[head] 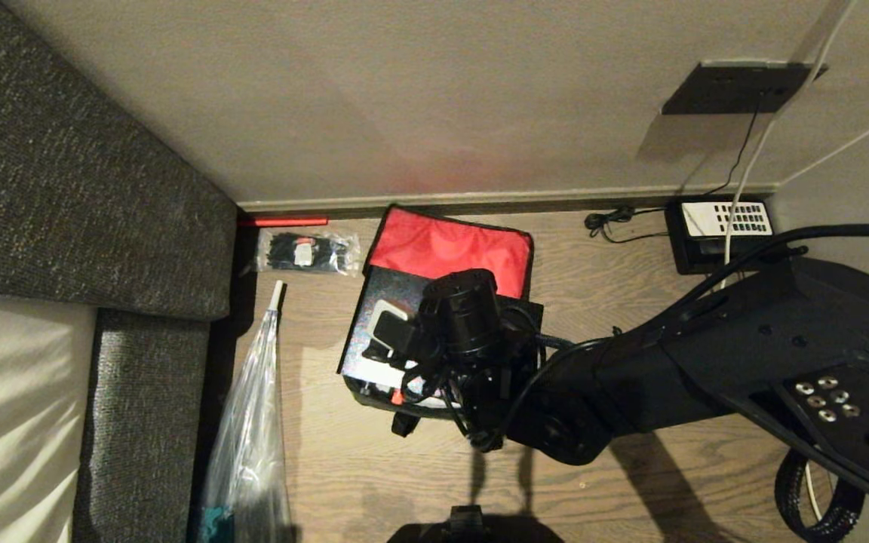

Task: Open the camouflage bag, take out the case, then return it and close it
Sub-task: Place the black box back

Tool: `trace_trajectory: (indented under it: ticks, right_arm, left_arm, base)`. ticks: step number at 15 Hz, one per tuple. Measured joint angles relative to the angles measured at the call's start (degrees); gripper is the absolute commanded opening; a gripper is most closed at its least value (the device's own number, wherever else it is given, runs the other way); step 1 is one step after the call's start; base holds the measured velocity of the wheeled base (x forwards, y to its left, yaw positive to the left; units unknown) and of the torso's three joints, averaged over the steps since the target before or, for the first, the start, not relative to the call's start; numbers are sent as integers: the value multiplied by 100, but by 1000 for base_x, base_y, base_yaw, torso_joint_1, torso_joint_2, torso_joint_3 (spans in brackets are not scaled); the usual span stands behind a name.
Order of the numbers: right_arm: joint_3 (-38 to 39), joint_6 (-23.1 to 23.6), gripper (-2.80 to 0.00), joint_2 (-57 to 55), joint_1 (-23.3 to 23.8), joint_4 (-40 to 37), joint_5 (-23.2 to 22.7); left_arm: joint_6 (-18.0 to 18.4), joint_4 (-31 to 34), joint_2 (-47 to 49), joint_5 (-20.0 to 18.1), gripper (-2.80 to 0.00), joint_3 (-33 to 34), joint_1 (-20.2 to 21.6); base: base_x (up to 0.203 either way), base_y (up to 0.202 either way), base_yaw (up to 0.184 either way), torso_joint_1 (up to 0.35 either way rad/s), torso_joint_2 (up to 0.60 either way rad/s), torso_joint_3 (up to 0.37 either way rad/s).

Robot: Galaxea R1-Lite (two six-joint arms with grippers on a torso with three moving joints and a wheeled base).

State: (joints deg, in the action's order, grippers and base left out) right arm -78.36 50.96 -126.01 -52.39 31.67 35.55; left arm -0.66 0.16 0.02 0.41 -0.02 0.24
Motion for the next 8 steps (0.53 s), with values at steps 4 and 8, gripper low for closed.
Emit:
trace_trajectory:
  ticks: [4, 8]
  right_arm:
    - [-11, -60, -280, -169, 94, 168, -20]
    - [52, -61, -280, -461, 170, 606, -27]
  left_arm:
    - [-2, 5, 0, 0, -280, 0, 2]
    - [-2, 2, 0, 0, -280, 2, 2]
  base:
    - [0, 0, 0, 0, 0, 0]
    - [0, 0, 0, 0, 0, 0]
